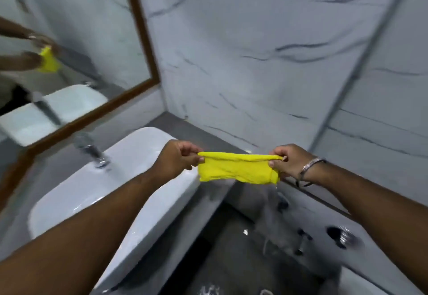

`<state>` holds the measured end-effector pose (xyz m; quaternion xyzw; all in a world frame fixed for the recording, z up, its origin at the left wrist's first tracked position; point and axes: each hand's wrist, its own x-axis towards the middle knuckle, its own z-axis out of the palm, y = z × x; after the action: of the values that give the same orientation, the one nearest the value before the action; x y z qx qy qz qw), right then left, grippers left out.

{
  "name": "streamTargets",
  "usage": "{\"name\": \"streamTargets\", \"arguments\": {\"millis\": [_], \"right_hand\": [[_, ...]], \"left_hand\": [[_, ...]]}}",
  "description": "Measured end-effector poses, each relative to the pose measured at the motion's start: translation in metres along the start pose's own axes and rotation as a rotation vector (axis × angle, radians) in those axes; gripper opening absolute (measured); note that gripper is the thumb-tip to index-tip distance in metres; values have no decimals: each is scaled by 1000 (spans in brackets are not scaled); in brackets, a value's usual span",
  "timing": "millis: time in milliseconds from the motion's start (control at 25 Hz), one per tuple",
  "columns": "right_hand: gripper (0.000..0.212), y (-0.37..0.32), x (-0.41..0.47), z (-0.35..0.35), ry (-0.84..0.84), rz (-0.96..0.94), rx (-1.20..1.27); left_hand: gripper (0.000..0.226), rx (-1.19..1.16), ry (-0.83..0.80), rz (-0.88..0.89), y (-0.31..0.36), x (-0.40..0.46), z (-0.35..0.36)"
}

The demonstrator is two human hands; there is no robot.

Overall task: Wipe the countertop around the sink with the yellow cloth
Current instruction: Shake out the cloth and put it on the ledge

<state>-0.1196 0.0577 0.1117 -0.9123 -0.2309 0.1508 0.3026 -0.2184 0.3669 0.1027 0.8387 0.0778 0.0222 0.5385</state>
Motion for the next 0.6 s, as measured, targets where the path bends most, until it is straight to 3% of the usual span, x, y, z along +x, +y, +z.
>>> {"name": "streamTargets", "arguments": {"millis": [160, 360, 440, 600], "right_hand": [[35, 123, -93, -65, 106, 318, 4], [22, 219, -140, -110, 52, 440, -127], [21, 233, -142, -135, 11, 436, -151], [11, 241, -142, -165, -156, 442, 7]], "left_hand": [[16, -30, -134, 22, 36, 42, 131], [9, 122, -445, 211, 74, 65, 294], [21, 264, -521, 294, 82, 71, 337], [72, 454, -653, 359, 83, 101, 379]]}}
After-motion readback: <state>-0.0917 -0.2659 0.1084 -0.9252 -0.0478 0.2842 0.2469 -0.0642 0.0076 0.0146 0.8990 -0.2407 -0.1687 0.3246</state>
